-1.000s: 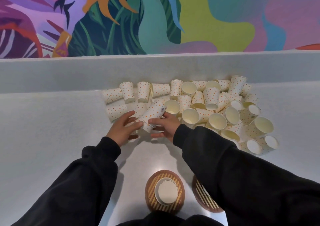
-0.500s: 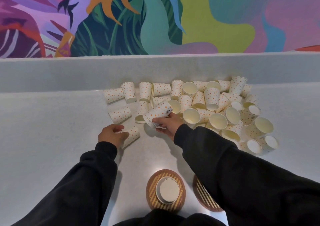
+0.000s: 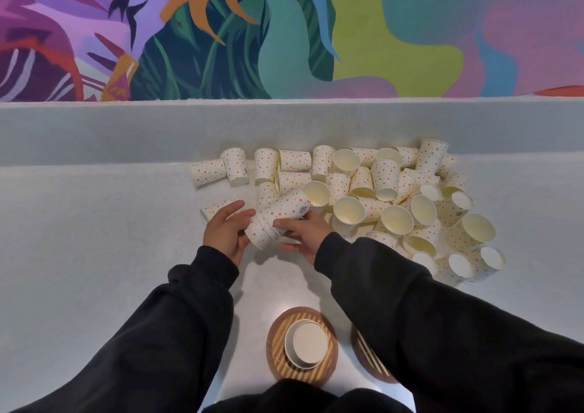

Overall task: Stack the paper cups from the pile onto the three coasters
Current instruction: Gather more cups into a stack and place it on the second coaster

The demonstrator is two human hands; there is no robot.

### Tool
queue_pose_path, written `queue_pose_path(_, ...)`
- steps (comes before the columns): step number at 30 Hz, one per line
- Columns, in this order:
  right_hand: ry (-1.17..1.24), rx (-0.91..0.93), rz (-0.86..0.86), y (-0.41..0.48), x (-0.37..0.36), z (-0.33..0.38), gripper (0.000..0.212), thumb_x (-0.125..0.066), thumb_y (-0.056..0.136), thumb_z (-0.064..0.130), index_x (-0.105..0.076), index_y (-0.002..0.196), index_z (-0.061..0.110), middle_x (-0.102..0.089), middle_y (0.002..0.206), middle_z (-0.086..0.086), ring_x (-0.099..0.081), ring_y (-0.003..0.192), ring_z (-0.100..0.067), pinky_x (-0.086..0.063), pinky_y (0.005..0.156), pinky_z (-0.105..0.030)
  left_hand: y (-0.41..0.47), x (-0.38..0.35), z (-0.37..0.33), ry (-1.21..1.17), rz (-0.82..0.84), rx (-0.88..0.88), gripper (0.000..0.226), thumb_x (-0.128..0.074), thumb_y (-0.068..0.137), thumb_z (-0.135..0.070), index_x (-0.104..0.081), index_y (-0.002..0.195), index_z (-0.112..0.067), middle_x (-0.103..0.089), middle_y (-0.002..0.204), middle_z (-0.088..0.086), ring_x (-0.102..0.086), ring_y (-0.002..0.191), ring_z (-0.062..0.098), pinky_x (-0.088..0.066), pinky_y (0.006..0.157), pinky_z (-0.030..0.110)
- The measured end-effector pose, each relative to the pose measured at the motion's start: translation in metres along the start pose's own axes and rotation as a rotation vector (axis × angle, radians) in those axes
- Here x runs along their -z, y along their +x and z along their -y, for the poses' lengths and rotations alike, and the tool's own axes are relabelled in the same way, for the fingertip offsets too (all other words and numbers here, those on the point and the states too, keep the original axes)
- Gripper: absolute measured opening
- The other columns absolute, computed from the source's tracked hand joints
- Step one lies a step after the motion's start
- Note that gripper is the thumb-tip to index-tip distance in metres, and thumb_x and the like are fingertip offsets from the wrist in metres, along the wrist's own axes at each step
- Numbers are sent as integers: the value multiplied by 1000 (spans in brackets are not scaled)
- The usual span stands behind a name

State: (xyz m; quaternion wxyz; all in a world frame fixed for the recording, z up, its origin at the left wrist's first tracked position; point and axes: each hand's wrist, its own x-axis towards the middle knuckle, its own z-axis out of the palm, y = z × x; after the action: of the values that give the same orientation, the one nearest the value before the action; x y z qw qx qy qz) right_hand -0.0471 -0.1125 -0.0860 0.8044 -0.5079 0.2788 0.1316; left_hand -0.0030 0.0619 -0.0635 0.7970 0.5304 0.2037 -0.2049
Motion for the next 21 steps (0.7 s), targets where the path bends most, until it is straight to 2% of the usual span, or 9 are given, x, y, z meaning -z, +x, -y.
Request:
queue_pose_path(5,103,-46,45,-6,-2,-2,47,-77,89,5,-58,130,18,-67,127,-19,-70,109,-44,-59,87,-63,-7,-17,5,-233,16,70,38,-62,101,-19,-54,136,-6,-66,123,21,-72,106,38,-63,75,46)
queue_pose_path(8,131,-34,63,-6,0,-2,42,-76,90,3,-61,127,16,-68,127,-21,-70,111,-43,-61,87,-60,-6,-16,4,-286,97,108,40,-58,103,-32,-55,134,-7,-68,125,21,-72,107,38,-60,89,53)
queue_pose_path(10,150,-7,45,-6,3,0,43,-76,90,2,-61,128,14,-70,122,-19,-72,107,-38,-63,83,-55,-3,-13,1,-189,127,91,38,-54,105,-33,-56,131,-6,-69,124,20,-73,106,38,-59,90,52)
queue_pose_path(12,183,23,20,-7,7,4,47,-75,90,1,-59,132,13,-71,123,-17,-74,105,-34,-64,82,-52,4,-10,-4,126,64,8,29,-54,105,-27,-60,125,-8,-68,122,16,-76,96,34,-62,81,46)
queue_pose_path(14,210,50,-18,-7,12,9,50,-76,89,0,-57,133,15,-70,126,-15,-73,107,-33,-63,85,-51,16,-4,-5,589,-20,-160,19,-58,103,-18,-62,120,-13,-66,123,12,-74,89,26,-61,76,38)
queue_pose_path(15,216,60,-39,-7,14,11,51,-76,89,1,-56,134,14,-70,126,-15,-73,107,-33,-63,86,-51,23,-2,-4,821,-32,-269,20,-61,101,-17,-62,120,-16,-64,125,10,-71,90,22,-59,79,35)
queue_pose_path(17,206,70,-77,-7,17,14,53,-78,89,4,-56,137,13,-71,124,-15,-73,105,-32,-64,87,-48,35,-4,1,1159,35,-439,37,-68,96,-26,-57,132,-24,-57,132,8,-64,101,22,-53,90,35)
queue_pose_path(19,191,80,-111,-7,19,13,53,-79,89,7,-58,137,13,-72,122,-14,-73,104,-31,-63,87,-47,48,-12,10,1325,141,-488,55,-69,94,-37,-47,145,-33,-44,146,10,-57,120,30,-48,106,42)
queue_pose_path(21,195,87,-141,-7,20,12,52,-79,89,9,-59,136,13,-72,121,-14,-72,104,-32,-63,90,-48,60,-23,20,1460,187,-472,60,-65,95,-41,-41,150,-38,-29,159,10,-45,137,35,-38,116,44)
